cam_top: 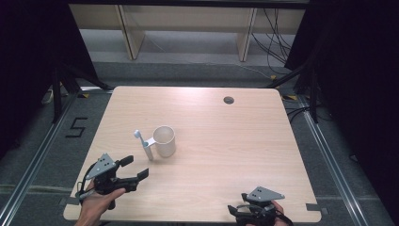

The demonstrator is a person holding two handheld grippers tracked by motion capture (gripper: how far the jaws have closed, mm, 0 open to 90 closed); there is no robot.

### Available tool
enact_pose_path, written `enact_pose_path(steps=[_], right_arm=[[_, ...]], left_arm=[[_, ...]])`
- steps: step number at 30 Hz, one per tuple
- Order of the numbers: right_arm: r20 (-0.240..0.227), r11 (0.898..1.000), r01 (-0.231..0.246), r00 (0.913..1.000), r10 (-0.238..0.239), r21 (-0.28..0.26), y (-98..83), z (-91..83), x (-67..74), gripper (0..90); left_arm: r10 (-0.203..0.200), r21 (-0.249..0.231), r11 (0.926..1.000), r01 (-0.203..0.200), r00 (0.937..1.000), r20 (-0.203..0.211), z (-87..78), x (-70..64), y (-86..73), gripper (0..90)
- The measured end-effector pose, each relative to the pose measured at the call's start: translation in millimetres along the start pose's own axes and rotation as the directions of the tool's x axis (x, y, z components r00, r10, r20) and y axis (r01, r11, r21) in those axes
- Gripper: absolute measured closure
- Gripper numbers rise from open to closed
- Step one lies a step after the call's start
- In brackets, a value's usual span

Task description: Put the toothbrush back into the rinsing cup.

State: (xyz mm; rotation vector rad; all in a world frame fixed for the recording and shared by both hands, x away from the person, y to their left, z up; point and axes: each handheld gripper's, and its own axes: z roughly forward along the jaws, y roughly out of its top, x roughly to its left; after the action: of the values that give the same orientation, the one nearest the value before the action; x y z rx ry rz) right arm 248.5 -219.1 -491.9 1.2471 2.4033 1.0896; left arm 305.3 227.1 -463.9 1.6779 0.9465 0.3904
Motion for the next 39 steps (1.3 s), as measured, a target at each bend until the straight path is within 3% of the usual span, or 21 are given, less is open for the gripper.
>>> enact_pose_path(steps=[2, 3, 9, 14, 17, 18, 19, 20, 21, 24, 25, 33, 39], right_arm=[[-0.008, 1.0, -0.001, 1.0, 0.001, -0.001, 0.3, 0.2, 0.4, 32.3], [-0.016, 1.0, -0.026, 0.9995, 0.026, 0.003, 0.3, 0.1, 2.4, 32.0], [-0.007, 1.0, 0.005, 1.0, -0.005, -0.011, 0.7, 0.6, 0.2, 31.1], [-0.007, 1.0, 0.004, 1.0, -0.005, -0.017, 0.8, 0.5, 0.4, 30.1], [-0.021, 0.999, -0.019, 0.9996, 0.019, -0.025, 0.6, 1.3, 2.0, 28.6], [-0.007, 1.0, 0.01, 0.9999, -0.01, -0.02, 1.2, 0.7, 0.2, 27.8], [-0.024, 0.999, -0.038, 0.999, 0.037, -0.023, 0.4, 1.5, 3.0, 27.1], [-0.023, 0.999, -0.047, 0.9986, 0.047, -0.022, 0.5, 1.1, 3.4, 26.1], [-0.007, 1.0, 0.0, 1.0, 0.0, -0.028, 1.3, 0.7, 0.2, 24.7], [-0.002, 1.0, 0.002, 1.0, -0.002, -0.024, 1.7, 0.6, -0.1, 20.7], [-0.004, 1.0, -0.015, 0.9999, 0.015, -0.027, 1.6, 1.2, 1.4, 20.0], [-0.018, 1.0, -0.007, 0.9998, 0.006, -0.031, 1.9, 1.0, 2.0, 17.4], [-0.02, 0.999, -0.015, 0.9997, 0.014, -0.033, 2.0, 0.8, 2.4, 17.3]], left_arm=[[-0.003, 0.005, 1.0, 0.003, 1.0, 0.005, -3.0, -2.2, -2.4, 15.7], [0.002, 0.006, 1.0, -0.002, 0.9999, 0.012, -4.0, -2.5, -3.1, 15.7], [0.009, 0.017, 0.9998, -0.009, 0.9992, 0.038, -8.2, -9.4, -7.7, 15.5], [0.021, 0.033, 0.9992, -0.022, 0.9982, 0.056, -10.7, -16.0, -10.8, 15.4], [0.019, 0.043, 0.9988, -0.023, 0.9968, 0.077, -11.9, -21.6, -13.6, 15.4], [0.025, 0.047, 0.9985, -0.029, 0.996, 0.086, -12.8, -23.1, -14.2, 15.4], [0.021, 0.039, 0.9989, -0.025, 0.9946, 0.101, -12.4, -25.0, -15.4, 15.4], [0.023, 0.05, 0.9984, -0.028, 0.9948, 0.1, -14.0, -27.4, -15.9, 15.4], [0.03, 0.046, 0.9983, -0.036, 0.9928, 0.116, -14.0, -28.8, -16.9, 15.4], [0.042, 0.058, 0.997, -0.051, 0.9902, 0.133, -16.7, -34.6, -19.3, 15.4], [0.051, 0.07, 0.9958, -0.06, 0.9904, 0.128, -18.1, -35.8, -19.5, 15.4], [0.057, 0.092, 0.9932, -0.072, 0.9864, 0.154, -22.7, -43.1, -26.2, 15.4], [0.049, 0.116, 0.991, -0.067, 0.9877, 0.148, -26.8, -45.7, -33.7, 15.4]])
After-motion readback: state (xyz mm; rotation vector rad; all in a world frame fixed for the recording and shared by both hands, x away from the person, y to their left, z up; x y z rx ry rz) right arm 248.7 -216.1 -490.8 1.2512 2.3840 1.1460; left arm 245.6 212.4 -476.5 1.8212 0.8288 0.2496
